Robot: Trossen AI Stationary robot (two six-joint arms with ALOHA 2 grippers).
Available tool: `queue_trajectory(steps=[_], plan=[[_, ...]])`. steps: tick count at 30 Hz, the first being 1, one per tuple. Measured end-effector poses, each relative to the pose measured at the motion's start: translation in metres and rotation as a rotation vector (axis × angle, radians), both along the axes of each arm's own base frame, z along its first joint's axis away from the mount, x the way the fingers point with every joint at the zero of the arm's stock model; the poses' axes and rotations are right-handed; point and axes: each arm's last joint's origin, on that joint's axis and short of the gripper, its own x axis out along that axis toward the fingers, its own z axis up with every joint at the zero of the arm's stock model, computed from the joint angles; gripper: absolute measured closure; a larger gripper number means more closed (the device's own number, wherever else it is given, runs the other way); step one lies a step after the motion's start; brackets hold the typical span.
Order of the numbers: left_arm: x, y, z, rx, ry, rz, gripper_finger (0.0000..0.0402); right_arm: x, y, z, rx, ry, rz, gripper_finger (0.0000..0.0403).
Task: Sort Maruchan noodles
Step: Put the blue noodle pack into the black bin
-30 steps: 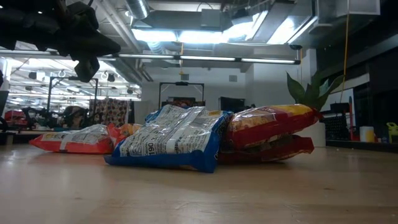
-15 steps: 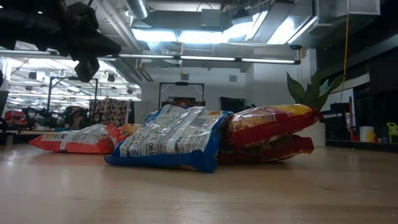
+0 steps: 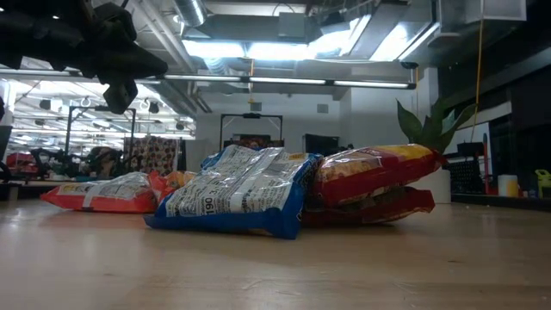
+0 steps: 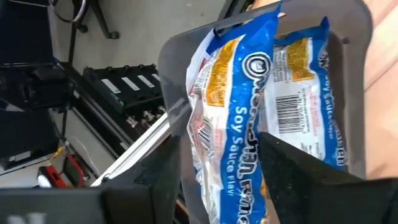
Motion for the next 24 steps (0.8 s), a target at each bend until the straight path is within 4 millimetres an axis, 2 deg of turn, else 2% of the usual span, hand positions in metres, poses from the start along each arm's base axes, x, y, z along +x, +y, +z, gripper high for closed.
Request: queue_trajectory(steps=[7,11,14,19,24], plan=[[0.0,0.0,0.0,0.0,0.0,0.0,0.0401,0.004,-0.005,-0.001,-0.076,-0.045,-0.051,0.0198],[0.0,0.0,0.0,0.0,0.0,0.0,0.0401,0.012,-0.017,-0.002,-0.102,-0.011,-0.137,0.02],[0.0,0.0,0.0,-0.015,-0.001,0.003,0.0401,0.019,-0.033,-0.002,-0.135,0.061,-0.26,0.02],[0.0,0.0,0.0,-0.103,-0.005,0.016,0.0401,0.036,-0.07,-0.002,-0.165,0.194,-0.497,0.02],[0.002,-0.001,-0.003,-0.134,0.018,0.01,0.0401,0.064,-0.104,-0.001,-0.177,0.064,-0.71,0.02]])
